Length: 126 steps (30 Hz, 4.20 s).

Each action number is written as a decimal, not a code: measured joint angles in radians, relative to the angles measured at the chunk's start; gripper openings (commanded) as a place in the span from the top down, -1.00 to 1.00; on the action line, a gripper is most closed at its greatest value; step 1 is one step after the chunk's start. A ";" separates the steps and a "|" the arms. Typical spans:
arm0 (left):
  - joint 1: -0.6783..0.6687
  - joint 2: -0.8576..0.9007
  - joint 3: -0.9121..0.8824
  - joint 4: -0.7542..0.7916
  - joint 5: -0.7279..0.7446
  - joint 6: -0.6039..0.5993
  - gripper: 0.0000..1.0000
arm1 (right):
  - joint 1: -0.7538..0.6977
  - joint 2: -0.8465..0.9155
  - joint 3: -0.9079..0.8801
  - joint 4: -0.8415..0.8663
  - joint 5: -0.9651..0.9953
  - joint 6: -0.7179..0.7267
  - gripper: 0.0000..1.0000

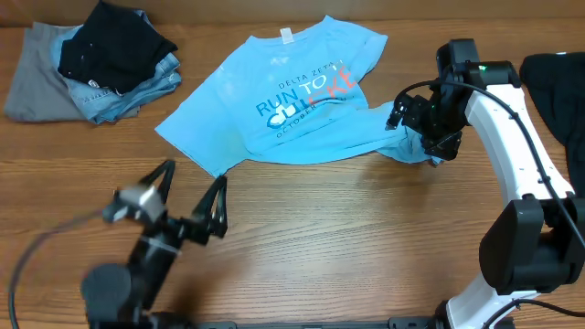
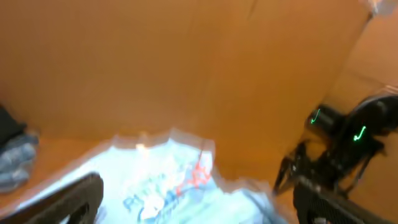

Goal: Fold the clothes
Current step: 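Move the left gripper to the T-shirt's left shoulder, then grasp the shirt's left and right top edges with both grippers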

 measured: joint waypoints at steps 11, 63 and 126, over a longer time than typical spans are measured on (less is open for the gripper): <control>0.000 0.834 0.523 -0.726 0.017 0.230 -1.00 | 0.000 0.000 -0.002 -0.033 -0.013 0.000 -1.00; -0.008 1.741 1.070 -0.977 -0.272 0.091 -0.47 | 0.000 0.000 -0.003 -0.058 -0.013 -0.001 -1.00; -0.008 1.685 0.901 -0.832 -0.294 0.107 0.91 | 0.000 0.011 -0.229 0.355 0.076 0.000 -0.49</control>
